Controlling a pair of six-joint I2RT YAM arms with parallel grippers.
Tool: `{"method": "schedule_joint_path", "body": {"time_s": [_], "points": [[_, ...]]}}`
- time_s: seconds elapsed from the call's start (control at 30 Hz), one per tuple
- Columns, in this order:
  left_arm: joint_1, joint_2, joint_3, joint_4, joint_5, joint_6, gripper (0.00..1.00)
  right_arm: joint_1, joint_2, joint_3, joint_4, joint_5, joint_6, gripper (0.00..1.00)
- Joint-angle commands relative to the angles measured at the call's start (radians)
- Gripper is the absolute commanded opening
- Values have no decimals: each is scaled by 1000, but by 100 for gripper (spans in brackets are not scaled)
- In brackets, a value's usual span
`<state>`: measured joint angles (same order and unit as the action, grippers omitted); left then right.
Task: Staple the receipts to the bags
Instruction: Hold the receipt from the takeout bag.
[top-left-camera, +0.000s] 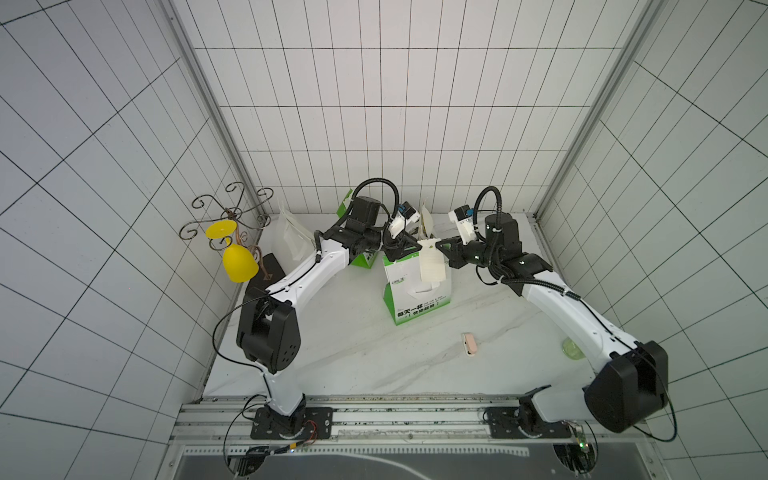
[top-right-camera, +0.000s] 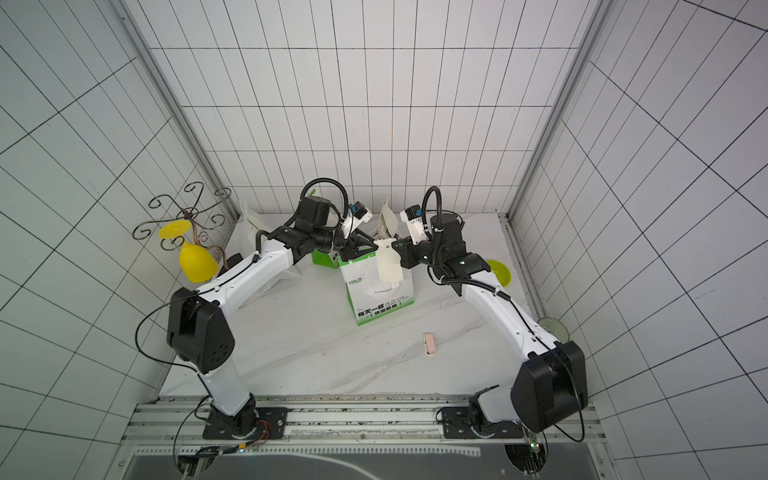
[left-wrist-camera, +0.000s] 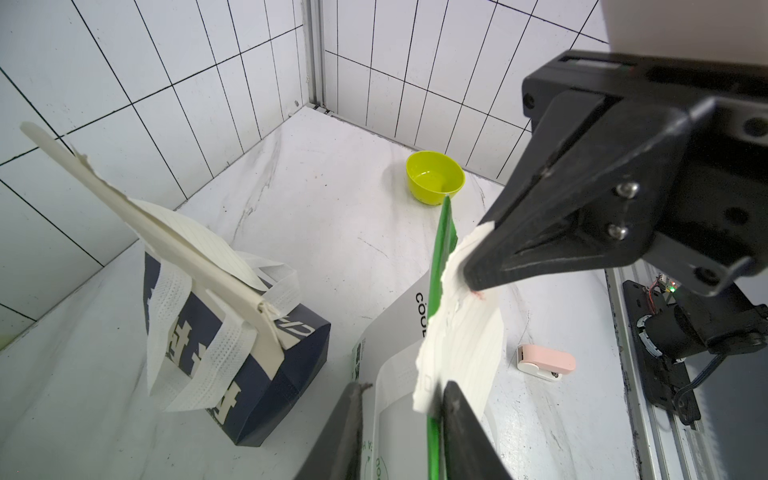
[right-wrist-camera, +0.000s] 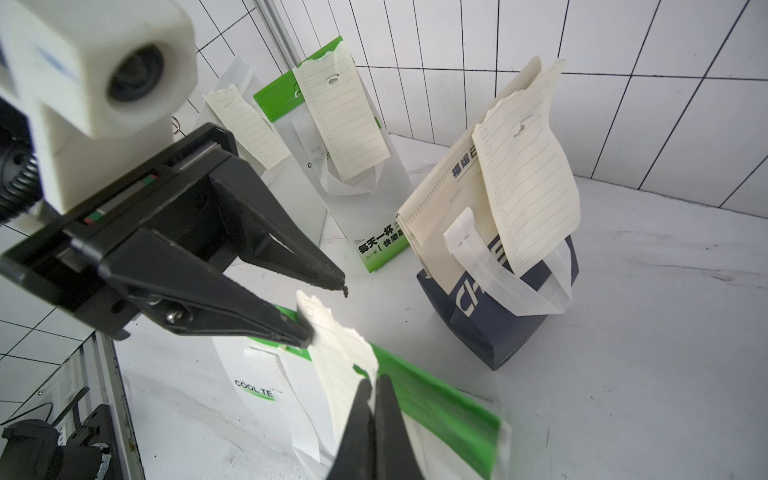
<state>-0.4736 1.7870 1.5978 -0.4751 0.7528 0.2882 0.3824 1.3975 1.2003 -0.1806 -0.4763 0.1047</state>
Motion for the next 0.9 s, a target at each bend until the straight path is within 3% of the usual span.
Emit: {"method": "schedule_joint_path", "body": {"time_s": [0.0, 0.2, 0.5, 0.63, 0.73, 0.87], "points": [[-7, 33, 24, -17, 3, 21, 34, 15, 14, -8, 15, 11, -11, 0], [-9, 37, 28, -20, 5, 26, 32, 18, 21, -18, 24, 27, -10, 0], [-13, 32, 29, -25, 2, 40, 0, 19, 29, -2, 20, 64, 3, 1], [-19, 10, 24, -24, -5, 40, 0, 19, 8, -32, 33, 140, 41, 44], [-44, -26, -7, -4, -94, 4, 0, 19, -35, -62, 59, 215, 84, 56], [-86, -83, -78, 39, -268, -67, 0, 19, -133, -112, 83, 326, 142, 60]]}}
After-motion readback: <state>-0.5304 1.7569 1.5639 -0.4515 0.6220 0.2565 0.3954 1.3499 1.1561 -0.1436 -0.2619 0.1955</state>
